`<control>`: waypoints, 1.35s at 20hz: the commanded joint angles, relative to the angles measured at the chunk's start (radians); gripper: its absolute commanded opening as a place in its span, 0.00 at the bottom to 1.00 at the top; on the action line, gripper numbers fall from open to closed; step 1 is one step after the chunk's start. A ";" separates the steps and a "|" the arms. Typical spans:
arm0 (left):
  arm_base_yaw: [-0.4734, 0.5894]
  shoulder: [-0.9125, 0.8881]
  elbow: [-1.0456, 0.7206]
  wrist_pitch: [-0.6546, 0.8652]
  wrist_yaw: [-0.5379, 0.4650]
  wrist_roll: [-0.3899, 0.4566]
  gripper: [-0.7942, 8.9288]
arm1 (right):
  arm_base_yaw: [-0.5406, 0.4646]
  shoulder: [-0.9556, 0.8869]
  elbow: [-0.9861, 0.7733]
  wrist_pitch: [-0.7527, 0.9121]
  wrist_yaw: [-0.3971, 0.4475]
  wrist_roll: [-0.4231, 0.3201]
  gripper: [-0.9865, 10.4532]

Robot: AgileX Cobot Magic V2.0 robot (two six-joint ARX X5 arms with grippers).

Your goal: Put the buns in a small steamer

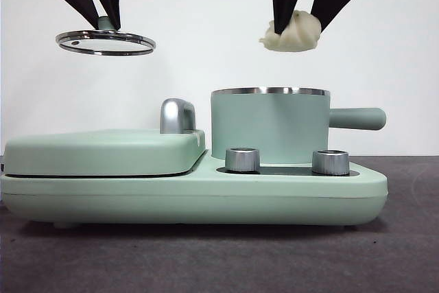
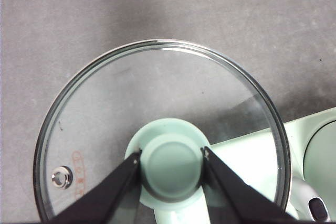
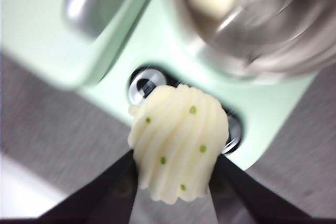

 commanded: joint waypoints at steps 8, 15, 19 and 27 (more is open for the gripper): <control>-0.002 -0.001 0.039 0.021 0.005 -0.008 0.20 | -0.174 0.341 0.317 -0.023 -0.029 -0.160 0.25; -0.002 -0.001 0.039 0.020 0.005 -0.008 0.20 | -0.183 0.449 0.317 -0.017 -0.028 -0.167 0.25; -0.002 -0.001 0.039 0.020 0.005 -0.008 0.20 | -0.183 0.455 0.317 -0.016 -0.021 -0.166 0.31; -0.002 -0.001 0.039 0.021 0.005 -0.008 0.20 | -0.183 0.452 0.344 0.000 -0.017 -0.166 0.38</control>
